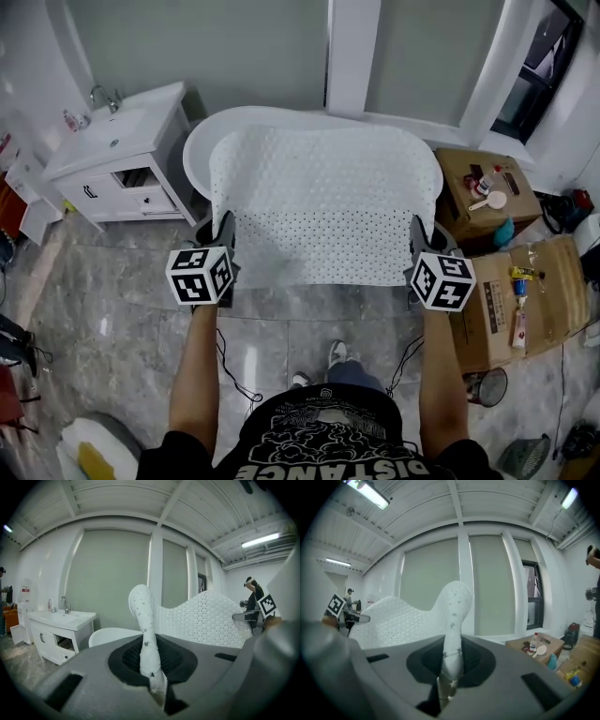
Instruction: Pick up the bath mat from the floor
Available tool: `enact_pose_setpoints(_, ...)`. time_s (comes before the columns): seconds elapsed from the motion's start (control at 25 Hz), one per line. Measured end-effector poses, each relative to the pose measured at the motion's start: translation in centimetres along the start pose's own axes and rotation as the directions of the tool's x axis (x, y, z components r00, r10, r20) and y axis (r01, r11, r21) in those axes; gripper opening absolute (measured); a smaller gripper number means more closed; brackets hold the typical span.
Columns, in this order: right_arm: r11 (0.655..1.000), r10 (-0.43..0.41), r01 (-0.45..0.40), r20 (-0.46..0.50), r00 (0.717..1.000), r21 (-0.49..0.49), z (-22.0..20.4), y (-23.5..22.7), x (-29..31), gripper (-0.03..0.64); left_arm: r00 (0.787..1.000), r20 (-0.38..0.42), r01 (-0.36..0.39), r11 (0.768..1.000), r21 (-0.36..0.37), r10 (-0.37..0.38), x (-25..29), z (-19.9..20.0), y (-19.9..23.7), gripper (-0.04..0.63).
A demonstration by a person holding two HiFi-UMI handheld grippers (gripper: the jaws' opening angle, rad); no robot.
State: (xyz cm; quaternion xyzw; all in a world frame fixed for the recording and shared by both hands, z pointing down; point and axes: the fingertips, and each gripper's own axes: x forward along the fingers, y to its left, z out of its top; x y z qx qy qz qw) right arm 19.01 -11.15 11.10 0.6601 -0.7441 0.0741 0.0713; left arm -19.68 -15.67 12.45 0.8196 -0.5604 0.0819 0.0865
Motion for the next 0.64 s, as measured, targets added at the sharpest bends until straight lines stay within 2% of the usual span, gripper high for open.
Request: enact_pose_setpoints(0.64, 1.0, -0.005, 0.006, 0.028, 1.0, -0.011, 0.87, 0.2, -0.85, 0.029, 0.999, 0.033, -0.009, 1.0, -0.007, 0.01, -0.85, 0.95, 0.16, 0.035)
